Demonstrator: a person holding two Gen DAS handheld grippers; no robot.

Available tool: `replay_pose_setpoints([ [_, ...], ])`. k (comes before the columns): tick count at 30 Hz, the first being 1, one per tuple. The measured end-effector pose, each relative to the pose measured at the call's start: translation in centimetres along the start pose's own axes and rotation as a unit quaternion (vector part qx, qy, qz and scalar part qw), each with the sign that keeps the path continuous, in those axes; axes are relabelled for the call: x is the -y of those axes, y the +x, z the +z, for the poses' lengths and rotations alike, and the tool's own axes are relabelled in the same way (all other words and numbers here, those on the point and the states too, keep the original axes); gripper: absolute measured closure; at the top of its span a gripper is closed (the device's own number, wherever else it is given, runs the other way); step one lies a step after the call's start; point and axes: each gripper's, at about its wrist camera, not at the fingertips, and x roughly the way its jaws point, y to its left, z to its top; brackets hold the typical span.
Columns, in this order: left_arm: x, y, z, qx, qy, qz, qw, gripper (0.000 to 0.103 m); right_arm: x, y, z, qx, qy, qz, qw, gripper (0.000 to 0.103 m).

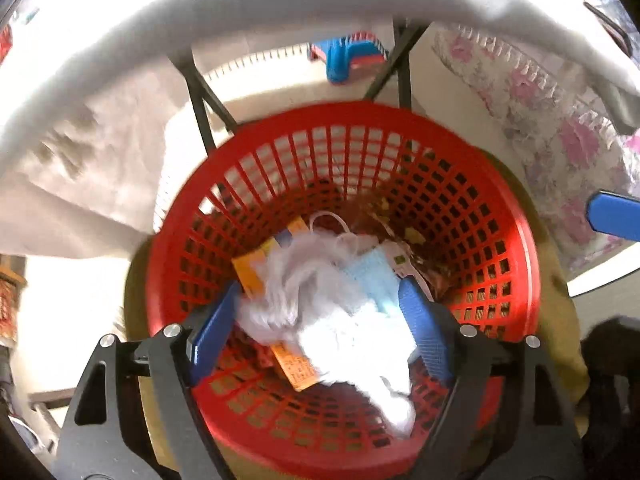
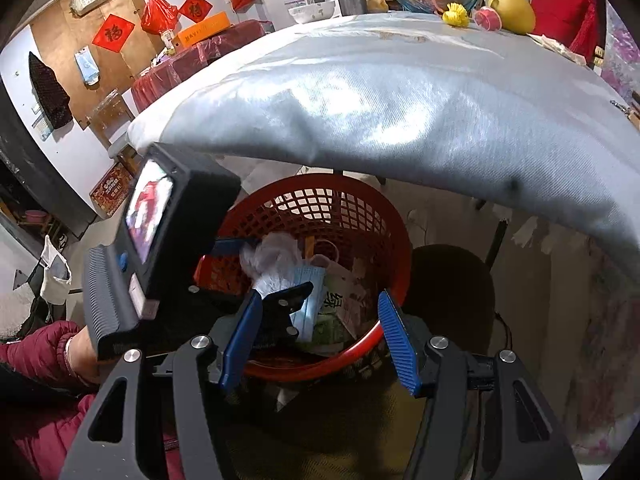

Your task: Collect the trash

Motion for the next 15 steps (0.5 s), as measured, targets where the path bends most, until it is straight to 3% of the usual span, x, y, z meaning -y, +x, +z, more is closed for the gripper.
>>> replay_pose_setpoints([
  [15, -1.0, -5.8, -0.3, 0.067, -0.024, 0.023, 0.9972, 0.025, -1.0, -4.9, 0.3, 0.054, -0.007, -0.013, 0.998, 0.042],
])
